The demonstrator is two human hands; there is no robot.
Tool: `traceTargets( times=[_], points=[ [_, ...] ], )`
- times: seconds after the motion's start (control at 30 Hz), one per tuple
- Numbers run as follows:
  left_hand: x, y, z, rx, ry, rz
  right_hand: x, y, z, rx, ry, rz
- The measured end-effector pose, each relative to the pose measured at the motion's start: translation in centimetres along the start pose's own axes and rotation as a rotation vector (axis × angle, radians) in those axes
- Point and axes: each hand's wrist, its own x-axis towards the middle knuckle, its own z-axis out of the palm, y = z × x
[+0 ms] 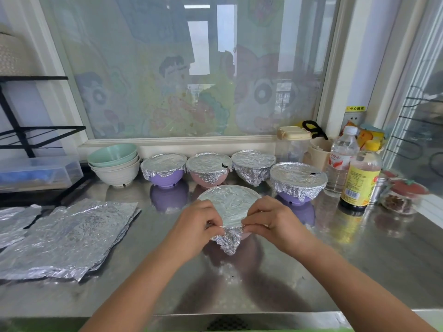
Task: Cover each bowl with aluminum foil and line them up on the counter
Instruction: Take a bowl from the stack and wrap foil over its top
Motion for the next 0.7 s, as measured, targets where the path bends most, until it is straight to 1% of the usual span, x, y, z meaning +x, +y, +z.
traceTargets(
  times=[0.17, 0.3, 0.4, 0.53, 0.7],
  points=[
    [-0.2, 0.3, 0.4, 0.027, 0.036, 0.012, 0.2, 0.1, 0.6, -0.059, -0.016, -0.066],
    [-0.2, 1.3, 1.6, 0.096, 0.06, 0.094, 0.2, -0.4, 1.2, -0.083, 0.003, -0.045],
    [0.1, 1.3, 1.9, 0.114, 0.036, 0.101, 0.0, -0.6, 1.3, -0.056, -0.006, -0.023],
    [0.2, 0.5, 0.9, 0.06, -0.007, 0.074, -0.5, 0.1, 0.3, -0.014, -0.004, -0.009],
    [0.2, 0.1, 0.7, 0.067, -0.006, 0.081, -0.4, 0.4, 0.5, -0.045, -0.006, 0.004]
  ],
)
